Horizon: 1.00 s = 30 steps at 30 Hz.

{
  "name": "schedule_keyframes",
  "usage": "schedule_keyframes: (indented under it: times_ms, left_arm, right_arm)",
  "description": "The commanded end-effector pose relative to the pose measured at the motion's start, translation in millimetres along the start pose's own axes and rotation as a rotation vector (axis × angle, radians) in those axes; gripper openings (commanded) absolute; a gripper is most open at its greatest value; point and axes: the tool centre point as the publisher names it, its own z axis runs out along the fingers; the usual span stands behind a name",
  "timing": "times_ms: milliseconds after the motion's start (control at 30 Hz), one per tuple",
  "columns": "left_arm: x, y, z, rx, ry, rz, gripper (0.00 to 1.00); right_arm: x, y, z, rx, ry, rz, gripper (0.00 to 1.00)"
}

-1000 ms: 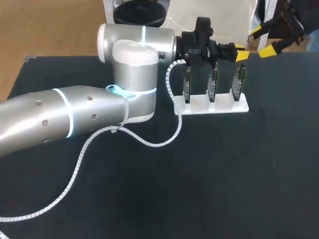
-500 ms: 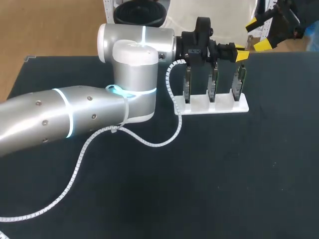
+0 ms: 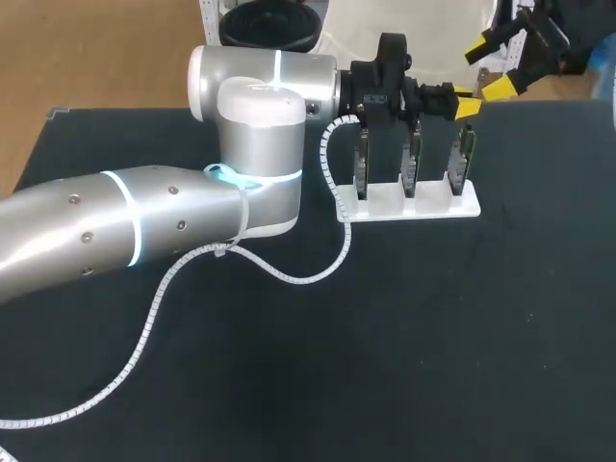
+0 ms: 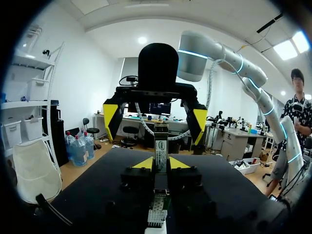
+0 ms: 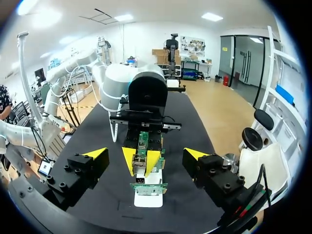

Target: Pick up the optical module with the left hand, and insert it into the network port with the right hand.

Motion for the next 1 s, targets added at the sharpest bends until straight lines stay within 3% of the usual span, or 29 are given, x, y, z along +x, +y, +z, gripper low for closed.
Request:
schedule_keyframes:
  times_ms: [33, 267, 333, 367, 1000]
  left_arm:
    - [-0.3, -1.6, -0.4, -0.005, 0.001, 0.0, 0.0]
    - [-0.3, -1.6, -0.4, -0.005, 0.001, 0.0, 0.0]
    - [-0.3, -1.6, -0.4, -0.005, 0.001, 0.0, 0.0]
    - [-0.3, -1.6, -0.4, -0.005, 0.001, 0.0, 0.0]
    - [-0.3, -1.6, -0.4, -0.005, 0.001, 0.0, 0.0]
  right_arm:
    - [0.2, -2.1, 0.3, -0.004, 0.003, 0.003, 1.0]
    - [1.1, -2.2, 0.9, -0.005, 0.007, 0.005, 1.0]
    - [1.2, -2.2, 1.1, -0.004, 0.009, 0.003, 0.04]
    - [1.2, -1.9, 1.3, -0.005, 0.009, -0.003, 0.0]
    - [2.0, 0.4, 3.8, -0.008, 0.014, -0.009, 0.0]
